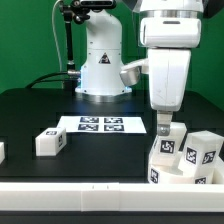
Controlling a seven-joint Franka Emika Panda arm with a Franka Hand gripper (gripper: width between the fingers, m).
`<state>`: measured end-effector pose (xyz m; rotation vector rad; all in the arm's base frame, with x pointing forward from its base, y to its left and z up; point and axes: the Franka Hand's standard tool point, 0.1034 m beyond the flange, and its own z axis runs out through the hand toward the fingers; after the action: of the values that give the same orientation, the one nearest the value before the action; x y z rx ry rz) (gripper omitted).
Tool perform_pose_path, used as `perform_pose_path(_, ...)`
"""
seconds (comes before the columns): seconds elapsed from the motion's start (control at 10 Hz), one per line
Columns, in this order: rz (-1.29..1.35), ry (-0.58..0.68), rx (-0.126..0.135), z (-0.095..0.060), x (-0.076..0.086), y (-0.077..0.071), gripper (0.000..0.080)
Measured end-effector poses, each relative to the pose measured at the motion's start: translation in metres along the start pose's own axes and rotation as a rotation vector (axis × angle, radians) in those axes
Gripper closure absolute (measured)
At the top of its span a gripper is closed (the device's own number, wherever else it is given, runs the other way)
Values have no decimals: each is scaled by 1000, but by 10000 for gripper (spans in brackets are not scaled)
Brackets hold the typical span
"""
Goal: Assemble stool
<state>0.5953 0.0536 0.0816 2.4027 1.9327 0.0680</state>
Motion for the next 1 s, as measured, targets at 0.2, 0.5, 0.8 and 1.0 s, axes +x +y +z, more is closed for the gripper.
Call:
perform_pose_path(0.2, 3, -3, 7, 5, -2, -1, 151)
perform_pose_path(0.5, 5, -4, 9, 6, -3, -1, 407)
perform_pose_path(0.8, 49, -5, 9, 6, -4, -1, 465)
perform_pose_path(1.0, 183, -4, 10, 6, -4, -1, 465)
